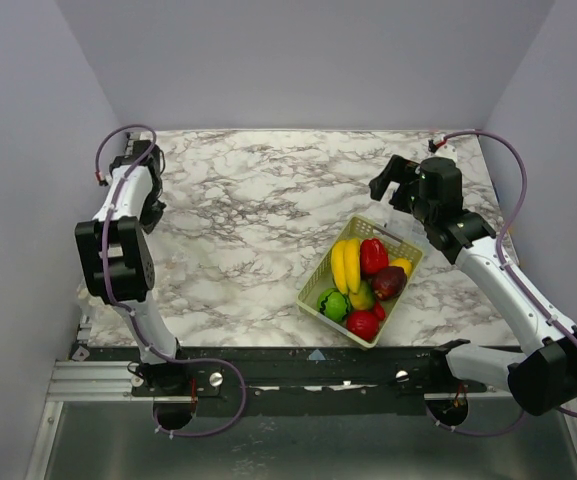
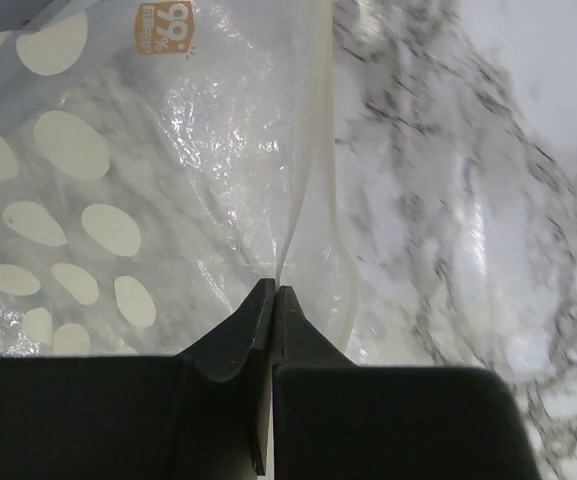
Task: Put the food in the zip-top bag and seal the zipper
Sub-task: Pick up the zipper food storage bag at the corner of the board, then open the zipper of the food storage bag at the center of the board.
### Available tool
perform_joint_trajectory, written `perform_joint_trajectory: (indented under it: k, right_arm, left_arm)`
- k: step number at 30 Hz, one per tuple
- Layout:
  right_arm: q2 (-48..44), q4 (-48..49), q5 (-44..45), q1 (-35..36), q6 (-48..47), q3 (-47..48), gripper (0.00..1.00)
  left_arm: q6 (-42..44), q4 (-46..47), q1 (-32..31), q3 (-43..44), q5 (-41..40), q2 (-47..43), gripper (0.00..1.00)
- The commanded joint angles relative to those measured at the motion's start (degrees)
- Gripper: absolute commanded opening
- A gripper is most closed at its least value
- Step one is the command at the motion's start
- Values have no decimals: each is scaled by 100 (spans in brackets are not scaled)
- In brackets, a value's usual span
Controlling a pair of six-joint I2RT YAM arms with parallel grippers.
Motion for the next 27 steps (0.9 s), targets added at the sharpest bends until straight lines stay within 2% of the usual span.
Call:
perform_joint_trajectory:
  k: [1,6,11,16,18,20,27]
  right_arm:
    - [-6,-78,-172,20,253,-13,100]
    - [394,-216,-453,101,783,149,100]
    - [875,-189,-482,823,1138,398,100]
    - [1143,362,-549,1701,1551,390,100]
    - [1243,663,-680,1962,1766,349,100]
    - [1362,991,-832,2171,1933,285,100]
    - [2006,1590,-980,2656,2478,309,84]
  left_arm:
    - [176,319,-879,-136,409,-619,0]
    - [487,555,-1745,-256,810,-1235,0]
    - [1402,1067,-2180,-661,1557,-2092,0]
    - [2188,2200,-2341,-1836,2501,-3144,0]
    - [2513,2668,-2432,-2220,3108,-3464,0]
    - [2766,2940,-2595,-2459,3200,-3714,0]
    - [2817,2967,-2949,-2512,3299,-4099,0]
